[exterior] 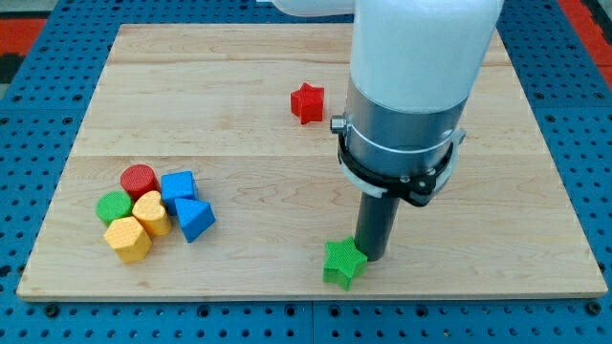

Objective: Push the group of blocks slightly upwards

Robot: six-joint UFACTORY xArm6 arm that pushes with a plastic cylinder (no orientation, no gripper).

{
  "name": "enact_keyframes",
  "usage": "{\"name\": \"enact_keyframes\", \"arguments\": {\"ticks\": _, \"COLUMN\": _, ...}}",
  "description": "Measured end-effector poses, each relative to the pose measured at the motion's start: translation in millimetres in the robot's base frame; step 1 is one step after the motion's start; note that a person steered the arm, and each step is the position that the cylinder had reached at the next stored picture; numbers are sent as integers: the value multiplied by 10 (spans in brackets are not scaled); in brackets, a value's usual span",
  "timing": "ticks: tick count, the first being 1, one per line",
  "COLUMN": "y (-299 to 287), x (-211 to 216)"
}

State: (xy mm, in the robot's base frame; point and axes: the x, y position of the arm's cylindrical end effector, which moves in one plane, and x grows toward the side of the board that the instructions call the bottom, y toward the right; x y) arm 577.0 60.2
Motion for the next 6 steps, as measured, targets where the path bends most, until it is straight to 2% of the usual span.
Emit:
{"name": "enact_keyframes", "arguments": {"ticks": 1, "y": 498, "x": 281}}
{"name": "enact_keyframes", "arguments": {"ticks": 2, "y": 89, "x": 410}}
{"name": "enact_keyframes", "arguments": {"ticks": 3, "y": -637, "x": 269}}
{"name": "enact_keyframes", "arguments": {"ticks": 4, "y": -892, "x": 154}}
{"name": "enact_keyframes", "arguments": {"ticks": 5, "y": -1358, "x": 408}}
{"name": "enact_keyframes", "arguments": {"ticks": 6, "y": -1988, "x": 411}}
